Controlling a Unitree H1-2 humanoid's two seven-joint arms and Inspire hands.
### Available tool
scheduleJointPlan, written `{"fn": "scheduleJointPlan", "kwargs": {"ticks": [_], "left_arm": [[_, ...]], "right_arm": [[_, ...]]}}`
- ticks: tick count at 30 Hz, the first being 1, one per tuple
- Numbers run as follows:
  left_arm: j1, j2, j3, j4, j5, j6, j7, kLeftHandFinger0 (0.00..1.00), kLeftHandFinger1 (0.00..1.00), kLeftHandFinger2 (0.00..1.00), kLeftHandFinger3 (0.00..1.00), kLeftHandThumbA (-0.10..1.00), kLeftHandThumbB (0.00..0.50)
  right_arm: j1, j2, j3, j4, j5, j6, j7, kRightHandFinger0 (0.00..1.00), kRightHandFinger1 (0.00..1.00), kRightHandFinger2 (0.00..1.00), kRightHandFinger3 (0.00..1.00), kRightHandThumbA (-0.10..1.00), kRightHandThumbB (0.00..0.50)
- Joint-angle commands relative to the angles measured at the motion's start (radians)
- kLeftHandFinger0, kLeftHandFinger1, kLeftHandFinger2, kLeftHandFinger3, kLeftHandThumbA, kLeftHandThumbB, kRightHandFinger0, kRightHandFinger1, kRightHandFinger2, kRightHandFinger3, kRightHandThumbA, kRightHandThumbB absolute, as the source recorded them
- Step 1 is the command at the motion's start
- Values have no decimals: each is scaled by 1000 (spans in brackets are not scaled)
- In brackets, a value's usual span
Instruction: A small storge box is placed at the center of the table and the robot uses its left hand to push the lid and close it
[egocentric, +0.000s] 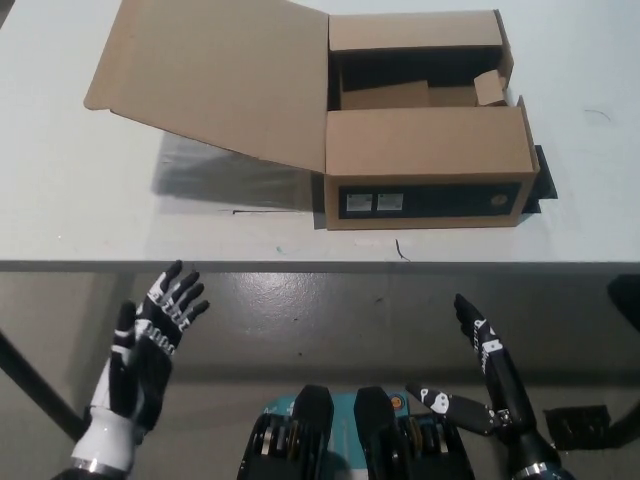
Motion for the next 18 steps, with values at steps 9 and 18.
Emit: {"fn": "scheduleJointPlan", "kwargs": {"ticks": [9, 18], "left_arm": [[-212, -32, 204, 101, -687, 323, -169, 1000, 1000, 1000, 1000, 1000, 383], [-245, -37, 243, 155, -701, 368, -199, 1000, 1000, 1000, 1000, 1000, 377]], "right_arm": [[-18, -3, 15, -15, -16, -84, -47, 1000, 1000, 1000, 1000, 1000, 343], [-13, -1, 18, -10, -20, -84, -56, 1000, 1000, 1000, 1000, 1000, 327]]}}
